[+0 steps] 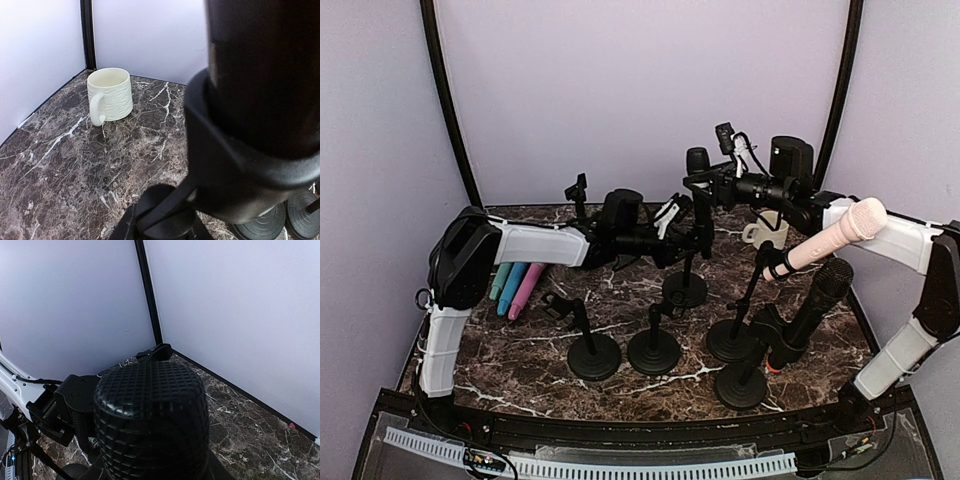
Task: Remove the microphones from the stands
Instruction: Hold the microphone stand at the center of the board, then remove the microphone from the microphone stand.
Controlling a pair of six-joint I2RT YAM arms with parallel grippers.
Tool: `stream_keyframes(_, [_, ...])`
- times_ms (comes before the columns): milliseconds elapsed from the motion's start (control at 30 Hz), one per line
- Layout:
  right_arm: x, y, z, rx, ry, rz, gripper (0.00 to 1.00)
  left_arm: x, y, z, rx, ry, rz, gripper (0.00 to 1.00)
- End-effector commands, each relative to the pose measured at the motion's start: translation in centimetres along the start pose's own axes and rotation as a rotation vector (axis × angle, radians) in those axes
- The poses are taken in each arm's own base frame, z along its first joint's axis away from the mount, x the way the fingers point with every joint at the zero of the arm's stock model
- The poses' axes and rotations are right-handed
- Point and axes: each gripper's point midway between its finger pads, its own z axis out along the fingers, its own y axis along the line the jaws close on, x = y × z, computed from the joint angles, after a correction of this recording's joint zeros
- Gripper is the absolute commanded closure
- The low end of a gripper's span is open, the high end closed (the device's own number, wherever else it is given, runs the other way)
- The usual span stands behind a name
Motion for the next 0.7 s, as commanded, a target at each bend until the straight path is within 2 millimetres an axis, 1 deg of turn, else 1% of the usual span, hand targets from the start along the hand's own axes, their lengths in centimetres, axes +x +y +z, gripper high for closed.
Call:
stream_keyframes(0, [-8.8,2.6,-3.7,0.026,-0.279,-0.066,0.98,1.3,0.5,-0.4,-0.07,0.046,0.023,1.0])
stream_keyframes(267, [-12.4,1.0,-7.7,0.227,-0.442,-0.034,1.0,2.9,0.7,-0.8,-0.101,0.079,0.023,1.0])
stream_keyframes(433, [-13.5,0.4,-8.9,0.293,-0.484,-0.013,1.0,3.5,0.8,-0.9,-0.125,0.097,0.04,1.0])
stream_keyframes(667, [-14.2,-0.2,-9.5,0.348,-0.507,0.01,1.0,4.3,0.8,-0.9,-0.14,0.113,0.052,1.0])
